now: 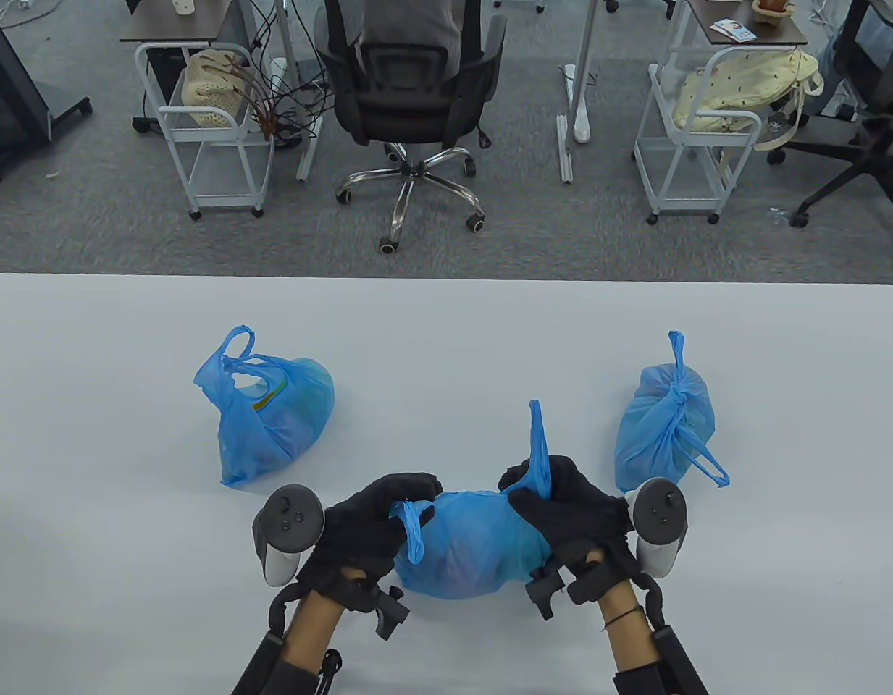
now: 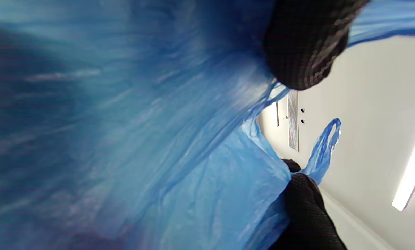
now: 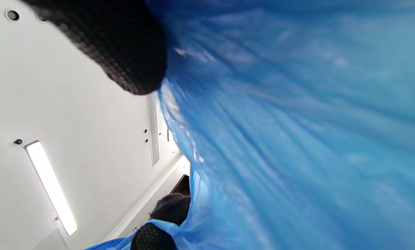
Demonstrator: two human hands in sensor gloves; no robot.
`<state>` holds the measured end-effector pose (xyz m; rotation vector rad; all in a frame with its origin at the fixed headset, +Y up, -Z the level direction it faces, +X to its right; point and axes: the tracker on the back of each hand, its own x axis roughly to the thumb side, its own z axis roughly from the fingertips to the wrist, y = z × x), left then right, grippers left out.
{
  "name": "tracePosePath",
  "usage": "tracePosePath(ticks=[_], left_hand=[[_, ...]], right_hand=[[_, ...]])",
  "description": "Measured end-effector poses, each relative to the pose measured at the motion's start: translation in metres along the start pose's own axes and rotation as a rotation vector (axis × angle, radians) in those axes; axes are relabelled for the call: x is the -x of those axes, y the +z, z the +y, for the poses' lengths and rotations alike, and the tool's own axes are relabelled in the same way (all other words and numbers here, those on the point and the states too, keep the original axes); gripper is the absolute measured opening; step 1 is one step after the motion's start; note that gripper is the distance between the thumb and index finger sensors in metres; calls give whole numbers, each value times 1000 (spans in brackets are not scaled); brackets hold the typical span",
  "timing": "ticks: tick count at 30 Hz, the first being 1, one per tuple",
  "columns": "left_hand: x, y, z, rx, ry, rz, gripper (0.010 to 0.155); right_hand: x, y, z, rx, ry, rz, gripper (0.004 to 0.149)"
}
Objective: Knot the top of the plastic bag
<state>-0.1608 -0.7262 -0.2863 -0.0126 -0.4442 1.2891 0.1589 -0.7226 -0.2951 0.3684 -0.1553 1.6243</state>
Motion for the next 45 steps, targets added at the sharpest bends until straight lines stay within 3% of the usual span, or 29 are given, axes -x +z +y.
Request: tracePosePath(ticks=[2, 10, 16, 22, 30, 35, 41, 45], left_hand=[[1, 0, -1, -2, 82, 8, 36], [1, 0, -8, 3, 251, 40, 35], [5, 0, -16, 41, 432, 69, 40], [10, -2, -17, 83, 578, 92, 44], [11, -3, -23, 75, 494, 125, 45], [11, -3, -29, 40, 350, 146, 47], [11, -4, -29, 38, 320, 139, 50], [6, -5, -32, 96, 260, 103, 56]], right_hand=[[-3, 0, 1, 2, -35, 7, 57], [-13, 1, 11, 11, -84, -2, 37], [-11, -1, 17, -64, -195, 6, 36], [-9, -1, 23, -91, -167, 20, 36], [-12, 0, 34, -101, 12, -24, 38], [-23, 5, 48, -125, 249, -129, 38], [-33, 11, 60, -124, 328, -238, 39], [-33, 14, 60, -38, 311, -235, 55]])
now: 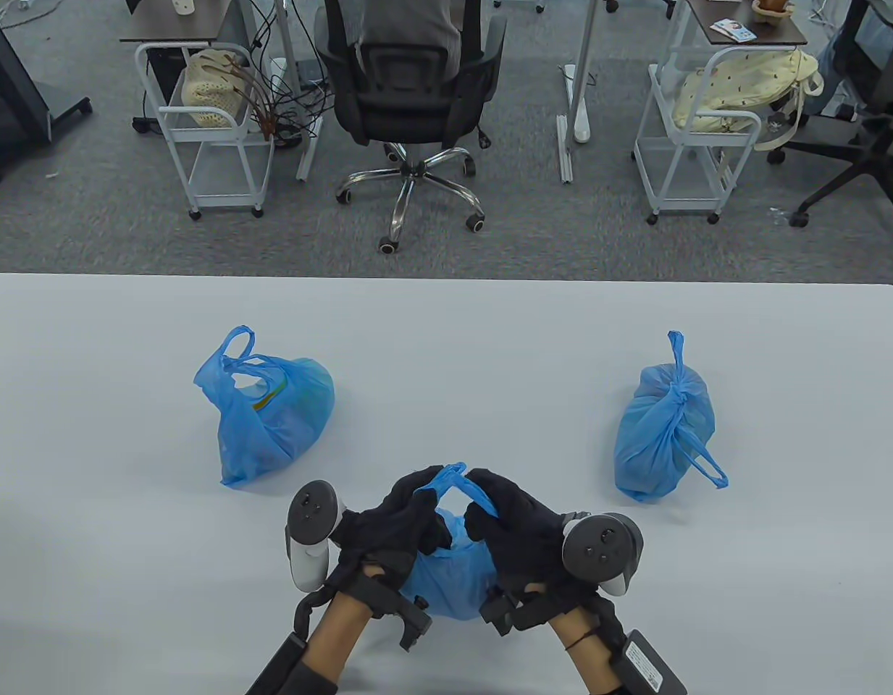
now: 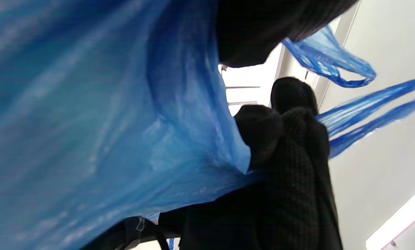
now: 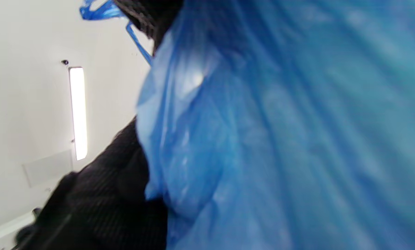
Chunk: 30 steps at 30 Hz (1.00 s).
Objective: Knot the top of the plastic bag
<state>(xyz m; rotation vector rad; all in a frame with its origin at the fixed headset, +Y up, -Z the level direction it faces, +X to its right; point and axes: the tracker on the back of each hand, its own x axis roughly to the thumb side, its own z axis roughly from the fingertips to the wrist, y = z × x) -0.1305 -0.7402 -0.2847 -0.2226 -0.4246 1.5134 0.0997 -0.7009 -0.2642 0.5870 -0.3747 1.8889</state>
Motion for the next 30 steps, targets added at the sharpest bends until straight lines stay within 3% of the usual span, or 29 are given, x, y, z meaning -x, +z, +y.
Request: tracePosePath(ticks=[5, 9, 14, 16, 19, 23, 30], left_hand=[[-8, -1, -10, 35, -183, -33, 58], [-10, 0, -14, 42, -264, -55, 57], [-10, 0, -14, 103, -246, -84, 67], [-15, -1, -16, 120, -366, -106, 73], [-21, 1, -21, 76, -521, -108, 66], [-21, 3, -25, 16, -482, -93, 44], [-12, 5, 2, -114, -252, -58, 40]], right_hand=[[2, -2, 3, -49, -149, 30, 61], [5, -1, 3, -28, -225, 74, 39], [12, 0, 0, -10, -195, 131, 38], [16, 0, -1, 11, -238, 167, 37], [19, 1, -2, 12, -231, 186, 37], [20, 1, -4, 16, -203, 178, 39], [8, 2, 0, -4, 3, 70, 40]])
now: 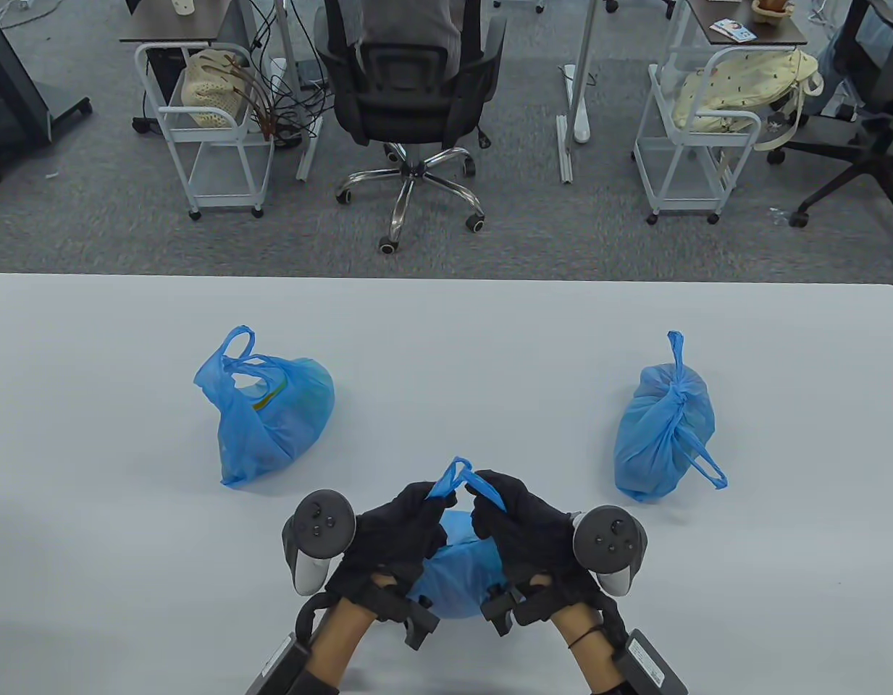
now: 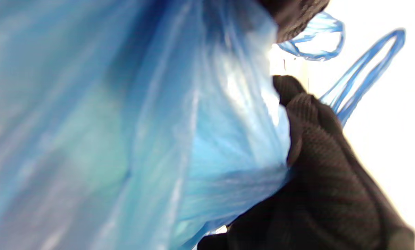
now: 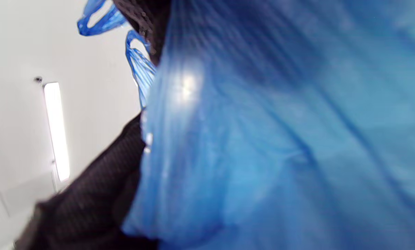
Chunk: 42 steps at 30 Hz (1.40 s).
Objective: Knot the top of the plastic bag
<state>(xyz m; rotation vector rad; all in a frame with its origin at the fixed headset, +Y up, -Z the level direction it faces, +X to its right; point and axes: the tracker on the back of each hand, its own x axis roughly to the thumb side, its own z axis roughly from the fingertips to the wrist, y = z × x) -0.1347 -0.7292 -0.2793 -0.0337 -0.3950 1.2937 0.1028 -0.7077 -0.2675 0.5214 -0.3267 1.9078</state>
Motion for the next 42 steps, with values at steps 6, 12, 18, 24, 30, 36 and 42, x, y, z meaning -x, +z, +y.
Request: tracePosePath(ticks=[6, 12, 18, 24, 30, 36, 42], left_hand=[[-2, -4, -9, 224, -21, -48, 70], [-12, -1, -17, 232, -164, -93, 89], [-3, 0, -11, 72, -71, -51, 54], [8, -1, -4, 71, 140, 7, 54], [11, -2, -2, 102, 195, -2, 55], [3, -3, -10, 182, 25, -36, 56], [3, -3, -10, 191, 98, -32, 55]], right_hand=[[-13, 2, 11, -47, 246, -88, 39], [-29, 5, 22, -126, 647, -216, 38], [-31, 6, 27, -148, 687, -205, 38], [-16, 1, 15, -175, 416, -129, 49], [-9, 1, 9, -94, 142, -88, 38], [-24, 3, 12, -79, 374, -196, 35], [-15, -2, -2, -89, 251, -112, 39]])
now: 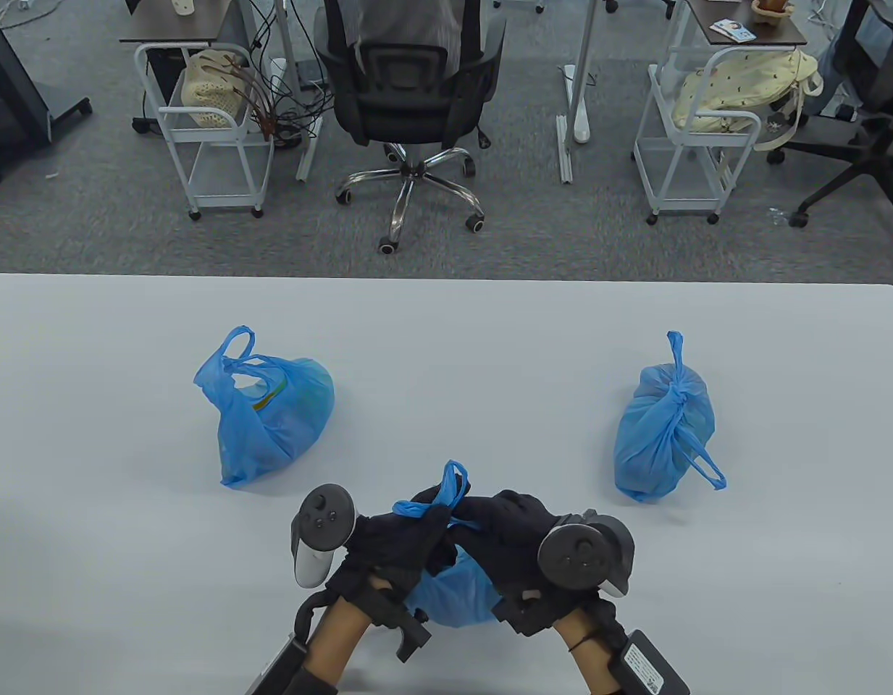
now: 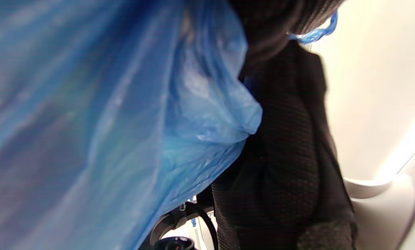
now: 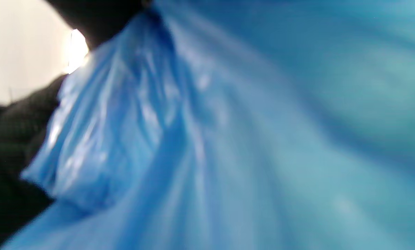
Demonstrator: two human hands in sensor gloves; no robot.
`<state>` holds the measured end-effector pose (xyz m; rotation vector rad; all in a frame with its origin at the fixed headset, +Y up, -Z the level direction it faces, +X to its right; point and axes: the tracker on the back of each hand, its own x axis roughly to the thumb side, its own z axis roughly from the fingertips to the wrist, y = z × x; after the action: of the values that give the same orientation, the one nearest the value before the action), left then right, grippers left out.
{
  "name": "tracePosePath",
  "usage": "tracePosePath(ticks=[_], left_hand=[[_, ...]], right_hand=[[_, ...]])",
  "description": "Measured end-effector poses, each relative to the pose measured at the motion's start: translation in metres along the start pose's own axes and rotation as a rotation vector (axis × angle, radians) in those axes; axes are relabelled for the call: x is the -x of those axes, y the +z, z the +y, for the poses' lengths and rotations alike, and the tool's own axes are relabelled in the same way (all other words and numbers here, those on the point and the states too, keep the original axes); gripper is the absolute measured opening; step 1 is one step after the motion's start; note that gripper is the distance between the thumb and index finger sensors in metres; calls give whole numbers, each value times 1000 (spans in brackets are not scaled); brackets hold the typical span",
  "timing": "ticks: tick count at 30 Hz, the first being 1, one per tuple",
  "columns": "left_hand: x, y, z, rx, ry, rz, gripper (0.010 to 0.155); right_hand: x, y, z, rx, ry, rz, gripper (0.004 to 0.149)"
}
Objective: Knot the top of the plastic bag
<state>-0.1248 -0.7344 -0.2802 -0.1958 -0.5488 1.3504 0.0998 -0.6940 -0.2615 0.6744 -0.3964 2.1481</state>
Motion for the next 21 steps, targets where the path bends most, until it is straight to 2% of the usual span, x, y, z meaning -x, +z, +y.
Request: tracePosePath(ticks=[4, 7, 9, 13, 15, 17, 18, 20, 21], left_hand=[[-5, -1, -1, 23, -48, -25, 55], [-7, -2, -3, 68, -49, -31, 55], [-10, -3, -4, 85, -96, -34, 55], [-11, -5, -11, 134, -149, -25, 55], [-8, -5, -13, 152, -141, -16, 55], [-3, -6, -10, 133, -1, -2, 55], [1, -5, -8, 126, 140, 14, 55], [8, -4, -2, 96, 316, 18, 54], [10, -3, 1, 85, 356, 17, 54]], right_hand=[[7, 3, -14, 140, -90, 73, 46], [7, 3, -20, 190, -171, 83, 60], [5, 2, -22, 192, -262, 45, 62], [-4, 0, -24, 199, -260, 10, 51], [-8, 1, -26, 229, -236, 5, 37], [-8, 2, -29, 273, -230, 4, 35], [-8, 3, -30, 285, -241, 5, 34], [-6, 4, -31, 312, -268, 15, 34], [-5, 4, -31, 311, -280, 15, 34]])
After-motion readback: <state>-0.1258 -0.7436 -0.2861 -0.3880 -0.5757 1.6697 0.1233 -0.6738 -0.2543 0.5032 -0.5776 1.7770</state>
